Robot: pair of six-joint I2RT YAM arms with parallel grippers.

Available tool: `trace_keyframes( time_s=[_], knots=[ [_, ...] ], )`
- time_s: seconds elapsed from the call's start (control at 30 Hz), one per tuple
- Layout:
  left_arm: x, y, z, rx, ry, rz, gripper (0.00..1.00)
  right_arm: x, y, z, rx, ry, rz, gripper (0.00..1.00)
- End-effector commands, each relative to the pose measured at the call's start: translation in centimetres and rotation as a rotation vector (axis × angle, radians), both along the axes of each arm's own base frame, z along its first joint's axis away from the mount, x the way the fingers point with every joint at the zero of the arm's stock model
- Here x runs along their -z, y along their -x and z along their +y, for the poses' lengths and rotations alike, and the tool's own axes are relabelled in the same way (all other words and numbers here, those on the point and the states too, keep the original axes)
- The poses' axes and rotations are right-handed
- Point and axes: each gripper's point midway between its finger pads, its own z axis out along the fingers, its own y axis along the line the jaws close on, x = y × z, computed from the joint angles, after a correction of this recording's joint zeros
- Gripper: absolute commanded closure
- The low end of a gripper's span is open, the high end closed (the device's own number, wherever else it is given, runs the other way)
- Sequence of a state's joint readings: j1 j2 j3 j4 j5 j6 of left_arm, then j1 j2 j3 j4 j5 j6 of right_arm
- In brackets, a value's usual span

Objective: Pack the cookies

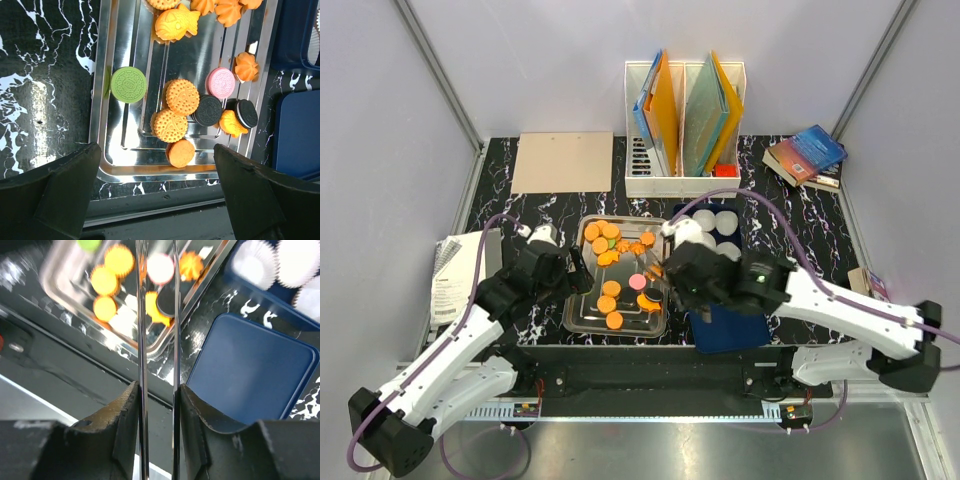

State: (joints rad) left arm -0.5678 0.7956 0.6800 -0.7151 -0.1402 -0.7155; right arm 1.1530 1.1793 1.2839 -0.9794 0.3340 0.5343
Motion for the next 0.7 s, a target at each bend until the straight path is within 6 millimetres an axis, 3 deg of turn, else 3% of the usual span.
trace_keyframes(
  time_s=[0.0, 0.07, 0.3, 0.67],
  knots=[
    [-1.1, -0.4, 0.4, -0.016, 0.001, -0.052, 0.01, 2.7, 0.5, 1.1, -0.030, 0.136, -0.040, 0.58],
    [-1.3, -0.3, 0.4, -0.015, 0.005, -0.055, 0.01, 2.9, 1.2, 2.7, -0.060, 0.080, -0.034, 0.58],
    [-0.9, -0.3, 0.5, -0.018, -0.009, -0.039, 0.01, 4.8, 2.4, 3.1, -0.093, 0.125, -0.024, 0.56],
    [-0.5, -0.3, 0.5, -0.020, -0.022, -0.022, 0.01, 8.5, 3.0, 0.7, -0.070, 0.283, 0.005, 0.54]
  ],
)
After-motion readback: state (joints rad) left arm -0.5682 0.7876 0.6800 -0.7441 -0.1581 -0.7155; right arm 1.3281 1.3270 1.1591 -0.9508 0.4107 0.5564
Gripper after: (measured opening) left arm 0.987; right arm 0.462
